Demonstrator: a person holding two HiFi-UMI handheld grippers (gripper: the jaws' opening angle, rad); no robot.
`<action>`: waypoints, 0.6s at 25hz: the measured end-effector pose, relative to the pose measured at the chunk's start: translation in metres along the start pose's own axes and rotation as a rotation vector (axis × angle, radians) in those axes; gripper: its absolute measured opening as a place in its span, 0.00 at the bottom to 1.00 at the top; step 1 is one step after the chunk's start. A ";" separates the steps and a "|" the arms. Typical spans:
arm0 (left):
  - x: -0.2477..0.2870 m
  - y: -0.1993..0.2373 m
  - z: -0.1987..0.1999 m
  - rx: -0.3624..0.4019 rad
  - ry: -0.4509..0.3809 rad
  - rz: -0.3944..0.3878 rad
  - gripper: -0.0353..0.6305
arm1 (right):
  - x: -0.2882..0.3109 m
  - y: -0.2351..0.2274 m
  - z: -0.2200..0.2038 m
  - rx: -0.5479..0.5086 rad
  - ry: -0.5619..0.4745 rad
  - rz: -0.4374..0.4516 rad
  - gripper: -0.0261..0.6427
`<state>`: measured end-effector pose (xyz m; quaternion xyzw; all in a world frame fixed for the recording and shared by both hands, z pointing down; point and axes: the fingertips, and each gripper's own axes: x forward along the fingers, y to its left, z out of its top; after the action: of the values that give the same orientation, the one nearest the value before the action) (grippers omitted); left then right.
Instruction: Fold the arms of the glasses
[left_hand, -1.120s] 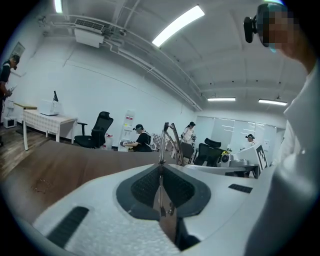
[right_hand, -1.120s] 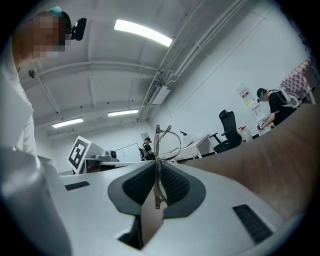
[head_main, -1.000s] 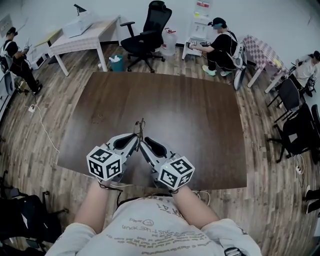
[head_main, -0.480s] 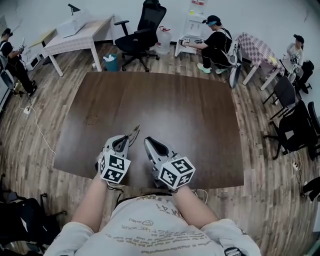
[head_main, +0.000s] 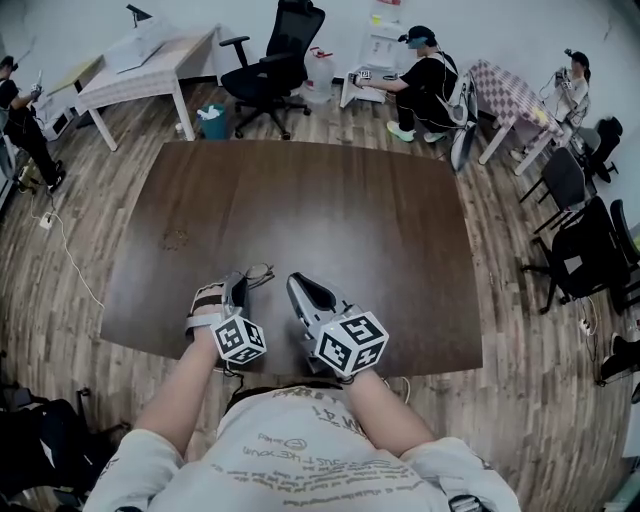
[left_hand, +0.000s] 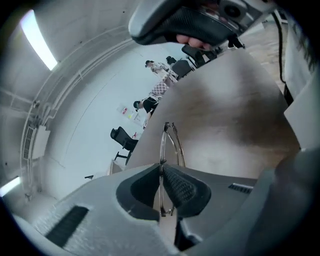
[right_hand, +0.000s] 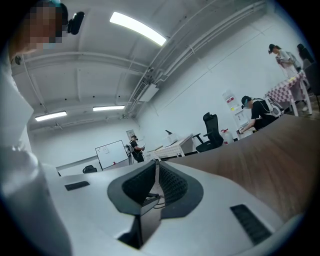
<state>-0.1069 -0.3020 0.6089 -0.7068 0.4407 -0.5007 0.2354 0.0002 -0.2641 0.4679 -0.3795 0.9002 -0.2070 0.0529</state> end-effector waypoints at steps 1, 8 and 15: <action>0.005 -0.005 -0.004 0.027 0.014 0.005 0.10 | -0.001 -0.002 -0.001 -0.002 0.002 -0.006 0.09; 0.036 -0.031 -0.019 0.123 0.098 -0.001 0.10 | -0.011 -0.023 0.002 0.003 0.010 -0.050 0.09; 0.053 -0.046 -0.028 0.099 0.154 -0.008 0.10 | -0.014 -0.029 0.001 0.017 0.017 -0.061 0.09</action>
<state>-0.1089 -0.3213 0.6816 -0.6556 0.4292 -0.5757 0.2335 0.0300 -0.2725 0.4785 -0.4045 0.8868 -0.2193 0.0422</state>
